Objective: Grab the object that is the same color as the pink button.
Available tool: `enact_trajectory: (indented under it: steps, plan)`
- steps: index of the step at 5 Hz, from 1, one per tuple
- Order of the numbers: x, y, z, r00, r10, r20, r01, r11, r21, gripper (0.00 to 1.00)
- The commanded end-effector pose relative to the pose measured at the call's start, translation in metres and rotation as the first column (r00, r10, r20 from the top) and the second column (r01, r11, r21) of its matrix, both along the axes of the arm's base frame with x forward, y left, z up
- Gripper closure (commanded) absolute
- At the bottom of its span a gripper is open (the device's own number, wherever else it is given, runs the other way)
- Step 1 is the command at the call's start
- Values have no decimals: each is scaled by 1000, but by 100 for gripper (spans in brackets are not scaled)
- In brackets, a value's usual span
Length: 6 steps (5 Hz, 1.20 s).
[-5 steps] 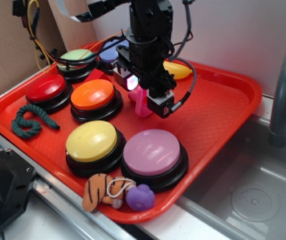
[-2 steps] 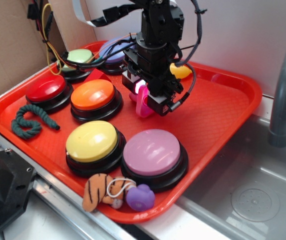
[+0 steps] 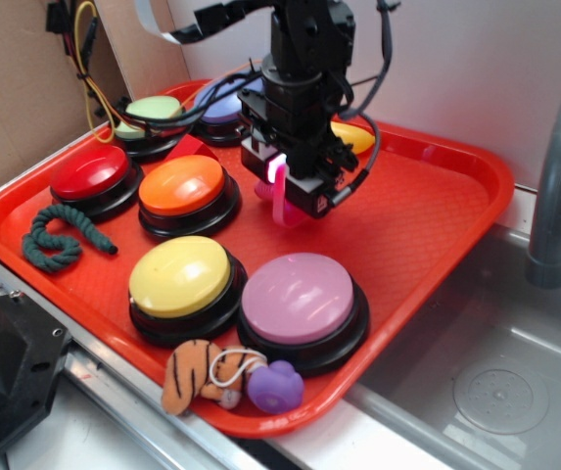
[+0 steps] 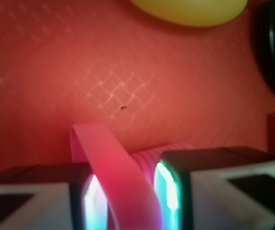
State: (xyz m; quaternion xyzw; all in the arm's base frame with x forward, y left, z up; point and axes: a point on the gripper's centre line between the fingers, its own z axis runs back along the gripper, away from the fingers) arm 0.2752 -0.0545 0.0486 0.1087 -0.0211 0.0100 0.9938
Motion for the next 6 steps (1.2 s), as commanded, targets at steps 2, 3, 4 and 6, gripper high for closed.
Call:
enact_trajectory:
  steps: [2, 3, 4, 6]
  plan:
    - [-12, -2, 79, 998, -61, 8, 62, 975, -214, 100]
    - [-25, 4, 102, 999, -30, 26, 35, 972, -234, 100]
    - [-40, 17, 125, 999, -30, 40, 39, 965, -258, 100]
    - [-59, 29, 140, 996, -18, 88, 41, 963, -267, 100]
